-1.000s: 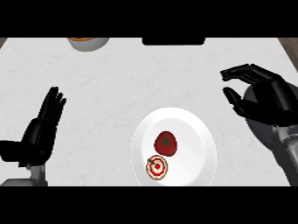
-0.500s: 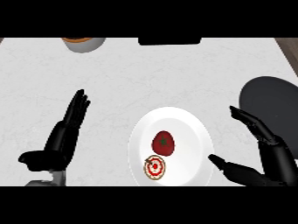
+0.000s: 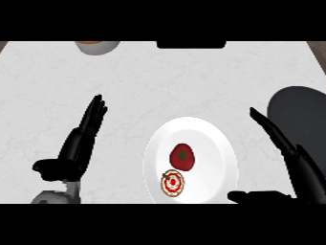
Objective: Pick the tomato from the plate and place it in the pan
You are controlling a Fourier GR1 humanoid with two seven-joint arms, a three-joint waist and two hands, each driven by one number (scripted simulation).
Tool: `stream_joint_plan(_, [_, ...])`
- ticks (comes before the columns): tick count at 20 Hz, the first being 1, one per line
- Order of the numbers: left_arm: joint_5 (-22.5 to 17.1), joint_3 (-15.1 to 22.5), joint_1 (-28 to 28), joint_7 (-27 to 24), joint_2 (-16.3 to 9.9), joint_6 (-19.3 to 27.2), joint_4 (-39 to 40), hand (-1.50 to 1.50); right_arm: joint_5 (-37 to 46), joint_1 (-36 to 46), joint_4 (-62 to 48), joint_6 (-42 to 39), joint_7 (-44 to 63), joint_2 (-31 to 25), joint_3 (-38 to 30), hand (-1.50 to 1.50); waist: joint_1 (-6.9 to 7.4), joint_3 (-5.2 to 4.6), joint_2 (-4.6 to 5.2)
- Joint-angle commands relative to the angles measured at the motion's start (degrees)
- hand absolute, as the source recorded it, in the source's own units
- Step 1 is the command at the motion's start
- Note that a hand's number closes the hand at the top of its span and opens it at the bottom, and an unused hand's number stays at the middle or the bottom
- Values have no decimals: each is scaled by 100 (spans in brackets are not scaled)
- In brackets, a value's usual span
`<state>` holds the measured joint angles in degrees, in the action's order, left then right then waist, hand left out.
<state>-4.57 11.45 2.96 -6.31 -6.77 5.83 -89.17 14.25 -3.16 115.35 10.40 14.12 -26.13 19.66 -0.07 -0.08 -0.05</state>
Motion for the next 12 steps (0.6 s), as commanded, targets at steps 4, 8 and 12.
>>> stream_joint_plan(4, [-20,45,-264,-291,-72,-238,20,0,605,1312,-523,-1063,1895,-33,715,-150,200,-7,27])
stream_joint_plan(8, [18,49,-26,99,-26,-147,-122,0,695,1970,-1154,-1796,2303,80,1037,-150,174,2,27])
stream_joint_plan(12, [86,-65,117,-157,13,-156,344,0,1477,2123,-1513,-1937,2955,695,1960,-150,82,2,17])
